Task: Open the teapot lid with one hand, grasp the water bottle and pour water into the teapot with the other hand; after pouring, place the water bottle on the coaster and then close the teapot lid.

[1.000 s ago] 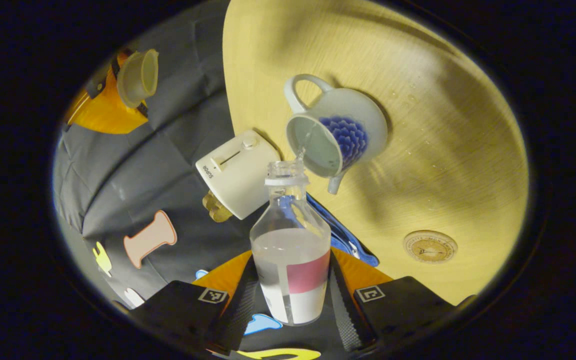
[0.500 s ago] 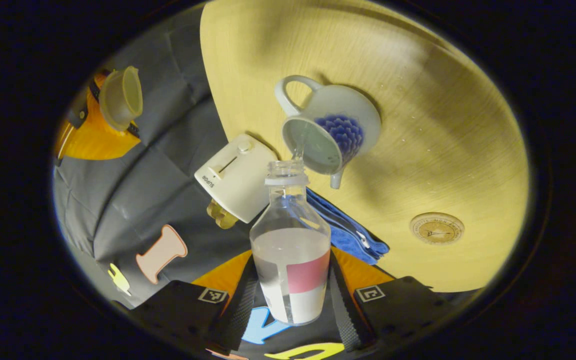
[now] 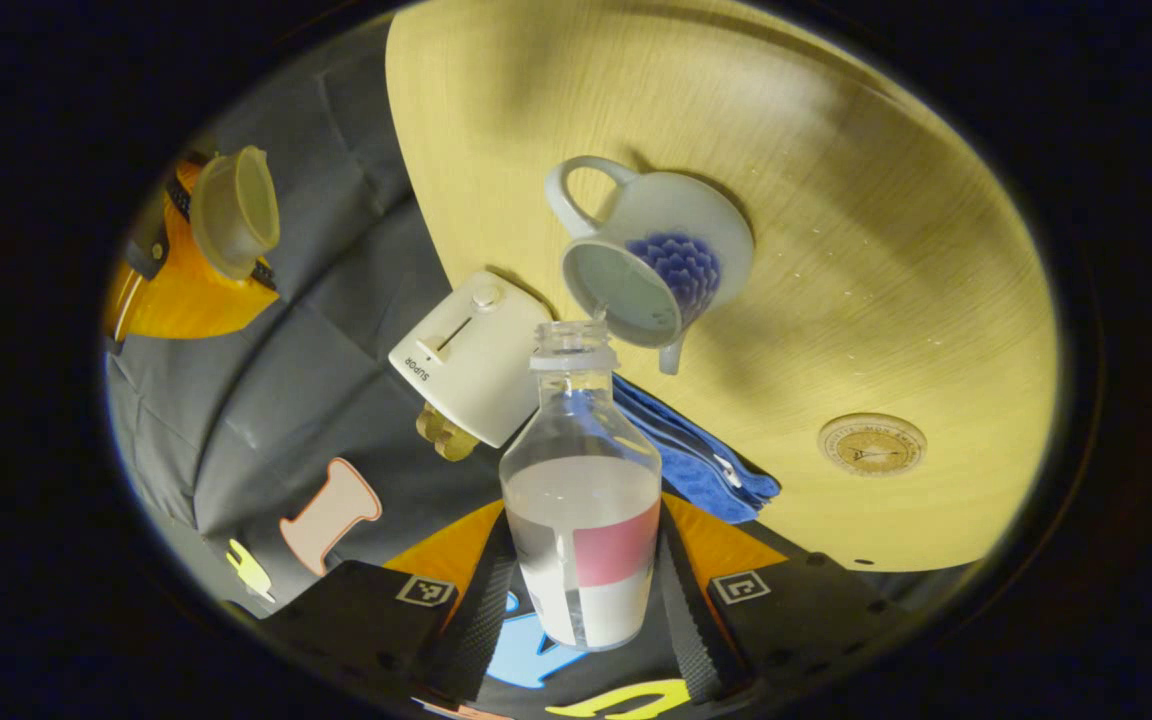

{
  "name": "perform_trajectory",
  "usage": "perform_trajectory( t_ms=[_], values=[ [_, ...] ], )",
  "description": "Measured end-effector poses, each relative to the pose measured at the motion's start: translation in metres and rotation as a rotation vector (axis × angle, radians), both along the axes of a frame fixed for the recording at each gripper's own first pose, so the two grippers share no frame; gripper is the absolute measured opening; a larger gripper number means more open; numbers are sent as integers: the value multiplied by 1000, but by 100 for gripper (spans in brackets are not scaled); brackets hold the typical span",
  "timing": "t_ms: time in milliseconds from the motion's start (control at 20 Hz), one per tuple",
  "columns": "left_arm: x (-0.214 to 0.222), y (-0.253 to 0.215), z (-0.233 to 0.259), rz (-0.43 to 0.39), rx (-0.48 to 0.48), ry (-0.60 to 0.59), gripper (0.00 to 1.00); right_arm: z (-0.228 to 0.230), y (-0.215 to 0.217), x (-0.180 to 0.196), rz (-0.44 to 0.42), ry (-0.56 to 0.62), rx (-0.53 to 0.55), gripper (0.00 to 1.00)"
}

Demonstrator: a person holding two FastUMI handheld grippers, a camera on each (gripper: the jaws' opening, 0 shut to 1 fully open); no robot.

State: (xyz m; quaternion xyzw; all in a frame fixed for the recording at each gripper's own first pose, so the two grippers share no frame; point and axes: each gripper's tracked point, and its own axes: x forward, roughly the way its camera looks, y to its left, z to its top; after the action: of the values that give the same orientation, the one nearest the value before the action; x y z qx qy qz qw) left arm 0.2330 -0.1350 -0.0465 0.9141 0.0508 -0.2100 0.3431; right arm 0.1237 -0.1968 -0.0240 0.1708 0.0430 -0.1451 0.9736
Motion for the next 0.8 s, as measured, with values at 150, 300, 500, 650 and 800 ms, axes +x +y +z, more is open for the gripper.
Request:
perform_trajectory(
  t_ms=[150, 300, 500, 650, 800],
  values=[
    [0, -1, 2, -5, 34, -4, 84, -1, 1, 0, 1, 2, -2, 8],
    [0, -1, 2, -9, 35, -7, 83, 0, 0, 0, 1, 2, -2, 9],
    [0, 1, -1, 0, -36, 3, 83, -2, -1, 0, 0, 6, 8, 9],
    [0, 17, -11, 70, -201, 45, 84, 4, -8, -6, -28, -13, 1, 8],
    [-11, 30, -10, 106, -402, 49, 84, 3, -9, -6, -31, -11, 7, 9]
  ],
)
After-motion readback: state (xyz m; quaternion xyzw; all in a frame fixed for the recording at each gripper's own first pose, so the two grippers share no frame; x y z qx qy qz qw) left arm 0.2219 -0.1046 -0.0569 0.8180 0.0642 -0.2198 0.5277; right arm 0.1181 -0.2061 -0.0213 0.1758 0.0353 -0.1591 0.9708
